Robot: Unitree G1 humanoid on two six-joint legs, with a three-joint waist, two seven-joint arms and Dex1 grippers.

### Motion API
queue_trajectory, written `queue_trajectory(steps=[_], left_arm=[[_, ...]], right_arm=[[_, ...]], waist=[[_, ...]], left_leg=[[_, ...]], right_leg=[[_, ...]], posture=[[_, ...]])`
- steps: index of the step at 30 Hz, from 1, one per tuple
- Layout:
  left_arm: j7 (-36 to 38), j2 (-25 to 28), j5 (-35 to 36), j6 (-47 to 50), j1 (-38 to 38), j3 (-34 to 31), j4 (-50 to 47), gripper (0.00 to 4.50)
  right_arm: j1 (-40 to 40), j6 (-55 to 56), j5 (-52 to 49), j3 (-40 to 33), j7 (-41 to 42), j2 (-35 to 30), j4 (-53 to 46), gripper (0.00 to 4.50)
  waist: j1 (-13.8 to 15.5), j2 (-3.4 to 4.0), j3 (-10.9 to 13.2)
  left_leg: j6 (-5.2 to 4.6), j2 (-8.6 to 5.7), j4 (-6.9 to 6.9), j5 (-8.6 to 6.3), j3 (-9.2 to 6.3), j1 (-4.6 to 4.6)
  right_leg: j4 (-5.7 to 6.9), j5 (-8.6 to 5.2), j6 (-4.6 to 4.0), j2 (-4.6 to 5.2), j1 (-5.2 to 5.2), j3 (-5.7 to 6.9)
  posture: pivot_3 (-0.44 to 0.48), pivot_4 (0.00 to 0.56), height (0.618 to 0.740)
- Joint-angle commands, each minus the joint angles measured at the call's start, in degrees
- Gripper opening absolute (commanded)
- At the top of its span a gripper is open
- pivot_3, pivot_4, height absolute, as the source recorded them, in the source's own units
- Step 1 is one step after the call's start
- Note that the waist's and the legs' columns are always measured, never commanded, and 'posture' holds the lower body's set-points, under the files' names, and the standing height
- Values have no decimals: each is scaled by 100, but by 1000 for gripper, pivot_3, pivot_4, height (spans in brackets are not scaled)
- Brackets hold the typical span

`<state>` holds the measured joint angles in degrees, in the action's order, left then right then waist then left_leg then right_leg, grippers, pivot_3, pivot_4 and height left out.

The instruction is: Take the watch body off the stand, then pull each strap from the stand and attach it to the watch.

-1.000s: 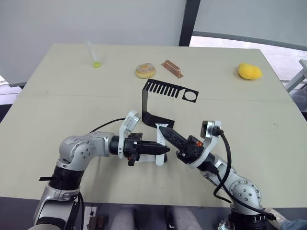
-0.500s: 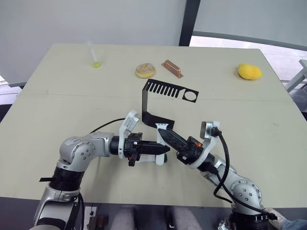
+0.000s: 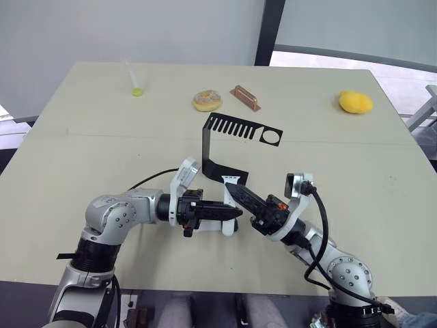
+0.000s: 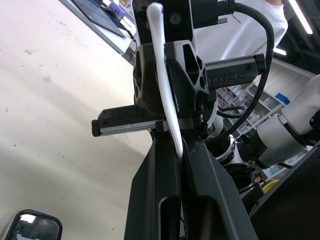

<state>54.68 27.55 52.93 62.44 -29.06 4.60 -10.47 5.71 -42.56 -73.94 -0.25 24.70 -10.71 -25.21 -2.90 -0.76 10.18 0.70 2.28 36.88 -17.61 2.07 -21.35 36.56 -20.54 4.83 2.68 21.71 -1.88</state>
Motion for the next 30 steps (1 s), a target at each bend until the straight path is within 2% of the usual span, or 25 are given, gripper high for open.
queue_trajectory(steps=[1,4,6,9,11,12,18,24,27,30], left_arm=[[106,-22,114,-172,47,-120,-272,0],[463,100,-208,-858,184,-50,-596,860],[644,286,-519,-1338,323,-10,-813,1684],[790,534,-920,-2096,546,-241,-850,3171],[1220,938,-1630,-3127,729,-178,-703,4200],[1362,1112,-1924,-3522,820,-155,-596,4421],[1646,1630,-3381,-6128,1207,-310,699,4421],[1588,1825,-3483,-6267,1369,-445,1074,4421],[1424,1739,-3407,-5983,1518,-391,721,4421],[1251,1579,-3381,-5733,1581,-289,355,4421]], right_arm=[[-1,12,-195,-15,155,3,-196,44],[80,55,-214,-35,134,0,-279,0],[146,113,-218,-95,92,-26,-372,0],[230,234,-53,-237,73,-188,-558,0],[199,275,86,-405,149,-520,-755,0],[157,281,150,-503,212,-718,-865,0],[-561,763,1261,-1089,1153,-2098,-1350,0],[-1679,1709,2445,-1786,2261,-2894,-1147,0],[-2444,2154,2787,-2300,2639,-2915,-918,0],[-2748,2483,2982,-2532,2707,-2781,-775,0]], waist=[[0,0,0],[-13,0,0],[-17,1,0],[-15,3,1],[-9,3,1],[-8,3,1],[86,5,1],[136,4,1],[152,2,0],[134,1,1]], left_leg=[[0,0,0,0,0,0],[0,0,-1,0,0,0],[1,0,-5,1,0,0],[4,0,-14,2,2,1],[5,0,-21,3,1,2],[5,-1,-28,3,2,2],[2,-9,-90,11,3,2],[-11,-9,-84,3,8,-19],[-15,-10,-79,2,8,-18],[-17,-9,-71,3,8,-5]], right_leg=[[0,0,0,0,0,0],[-2,0,0,0,0,0],[-4,0,0,0,1,0],[-9,0,-1,1,2,-3],[-14,-1,-3,3,2,-1],[-19,-1,-3,4,2,-2],[-69,-2,-6,15,8,5],[-67,0,-2,15,25,4],[-63,1,1,13,20,4],[-62,3,6,11,-3,2]], posture=[[0,150,740],[0,150,740],[0,150,740],[0,150,740],[0,150,740],[0,150,740],[0,150,740],[0,150,740],[0,150,740],[0,150,740]])
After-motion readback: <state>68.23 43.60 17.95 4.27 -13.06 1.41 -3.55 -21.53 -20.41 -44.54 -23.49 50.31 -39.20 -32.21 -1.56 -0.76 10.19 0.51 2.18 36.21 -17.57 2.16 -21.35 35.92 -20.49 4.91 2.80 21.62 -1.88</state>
